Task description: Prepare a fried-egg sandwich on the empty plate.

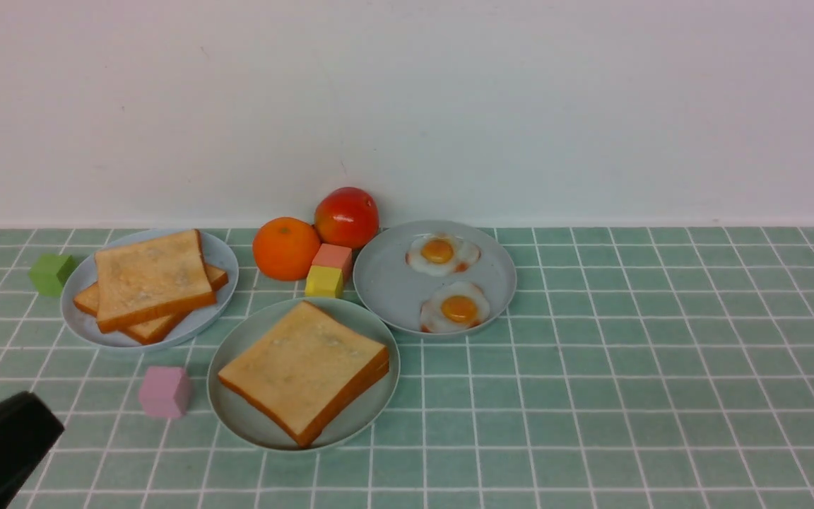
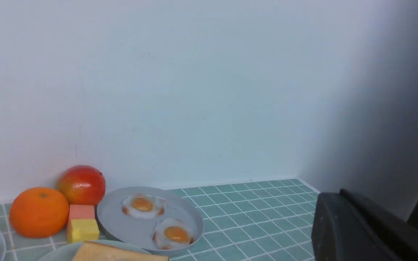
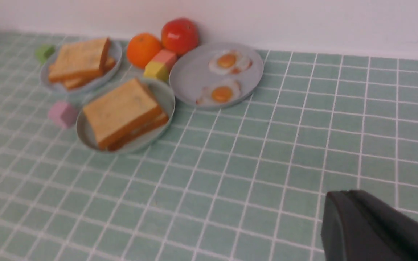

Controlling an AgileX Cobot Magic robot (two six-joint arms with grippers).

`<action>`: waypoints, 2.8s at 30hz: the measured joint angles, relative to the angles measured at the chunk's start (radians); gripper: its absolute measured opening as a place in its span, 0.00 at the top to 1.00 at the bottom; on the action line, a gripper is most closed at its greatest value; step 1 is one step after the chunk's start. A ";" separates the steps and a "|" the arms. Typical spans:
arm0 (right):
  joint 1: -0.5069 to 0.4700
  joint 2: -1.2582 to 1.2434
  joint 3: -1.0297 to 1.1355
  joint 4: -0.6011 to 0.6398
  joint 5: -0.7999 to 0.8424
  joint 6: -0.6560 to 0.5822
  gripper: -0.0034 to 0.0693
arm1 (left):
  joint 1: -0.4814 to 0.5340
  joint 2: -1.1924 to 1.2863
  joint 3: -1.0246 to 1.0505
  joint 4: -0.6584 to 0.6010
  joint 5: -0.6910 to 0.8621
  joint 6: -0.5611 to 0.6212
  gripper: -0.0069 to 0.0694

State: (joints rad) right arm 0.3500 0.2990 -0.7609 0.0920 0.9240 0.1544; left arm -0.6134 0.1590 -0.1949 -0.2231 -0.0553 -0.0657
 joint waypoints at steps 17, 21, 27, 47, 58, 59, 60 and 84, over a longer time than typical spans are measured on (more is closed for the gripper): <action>0.000 0.000 0.374 -0.004 -0.384 0.109 0.94 | 0.000 -0.003 0.017 -0.001 0.270 0.000 0.93; 0.000 -0.001 0.412 -0.056 -0.384 0.110 0.94 | 0.000 -0.003 0.017 -0.001 0.271 0.000 0.93; -0.139 -0.076 0.507 -0.166 -0.487 0.055 0.97 | 0.000 -0.003 0.017 -0.001 0.274 0.000 0.93; -0.314 -0.309 0.779 -0.100 -0.551 -0.103 0.97 | 0.000 -0.003 0.017 0.000 0.275 0.000 0.92; -0.314 -0.309 0.779 -0.100 -0.549 -0.103 0.97 | 0.000 -0.003 0.017 0.000 0.275 0.000 0.91; -0.314 -0.309 0.779 -0.100 -0.549 -0.103 0.97 | 0.000 -0.003 0.017 0.000 0.275 0.000 0.91; -0.314 -0.309 0.779 -0.101 -0.549 -0.103 0.97 | 0.000 -0.003 0.017 0.000 0.275 0.000 0.91; -0.314 -0.309 0.779 -0.103 -0.548 -0.103 0.95 | 0.418 -0.162 0.192 0.111 0.119 -0.013 0.93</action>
State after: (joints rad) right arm 0.0357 -0.0105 0.0178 -0.0110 0.3763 0.0519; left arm -0.1957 -0.0032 -0.0033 -0.1121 0.0641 -0.0782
